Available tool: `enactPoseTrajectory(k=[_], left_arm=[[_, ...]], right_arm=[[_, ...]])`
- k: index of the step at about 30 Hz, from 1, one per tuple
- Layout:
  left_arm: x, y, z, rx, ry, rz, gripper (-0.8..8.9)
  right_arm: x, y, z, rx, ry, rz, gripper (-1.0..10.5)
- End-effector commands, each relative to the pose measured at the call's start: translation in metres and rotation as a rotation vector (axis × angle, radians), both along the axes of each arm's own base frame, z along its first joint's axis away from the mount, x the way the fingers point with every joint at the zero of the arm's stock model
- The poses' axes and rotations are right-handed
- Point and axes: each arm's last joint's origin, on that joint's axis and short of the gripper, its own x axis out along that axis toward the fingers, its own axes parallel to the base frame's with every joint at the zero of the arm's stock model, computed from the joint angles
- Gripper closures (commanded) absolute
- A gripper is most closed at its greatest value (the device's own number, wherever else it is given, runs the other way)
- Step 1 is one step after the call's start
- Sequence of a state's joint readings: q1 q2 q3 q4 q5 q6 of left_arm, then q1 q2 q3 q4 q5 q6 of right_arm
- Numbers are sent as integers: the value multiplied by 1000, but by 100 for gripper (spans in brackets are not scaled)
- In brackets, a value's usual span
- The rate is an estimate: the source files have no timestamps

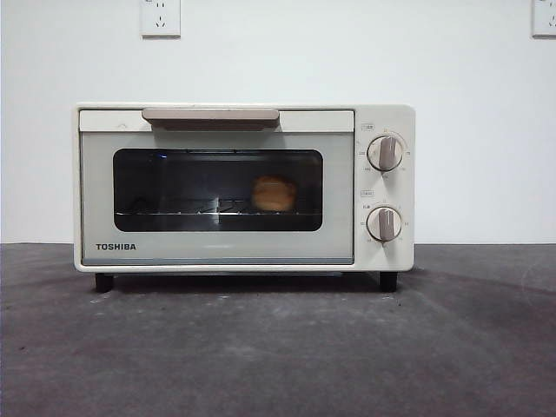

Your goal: The left arm flap open the oven, the right arm pick bread and place it into oven, the left arm flap close the oven

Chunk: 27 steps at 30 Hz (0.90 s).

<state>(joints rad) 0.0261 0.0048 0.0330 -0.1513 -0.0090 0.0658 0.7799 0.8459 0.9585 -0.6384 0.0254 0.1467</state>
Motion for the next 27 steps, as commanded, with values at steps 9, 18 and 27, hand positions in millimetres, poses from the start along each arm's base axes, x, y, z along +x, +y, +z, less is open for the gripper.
enactPoseTrajectory(k=[9,18,27], left_arm=[[1,0,-8,3,25,3,794],[1,0,-8,3,26,3,794],[1,0,-8,4,26,3,794]], right_arm=[[1,3,2,15,-3,3,941],[1,3,2,15,-3,3,941],[1,3,2,15,-3,3,941]])
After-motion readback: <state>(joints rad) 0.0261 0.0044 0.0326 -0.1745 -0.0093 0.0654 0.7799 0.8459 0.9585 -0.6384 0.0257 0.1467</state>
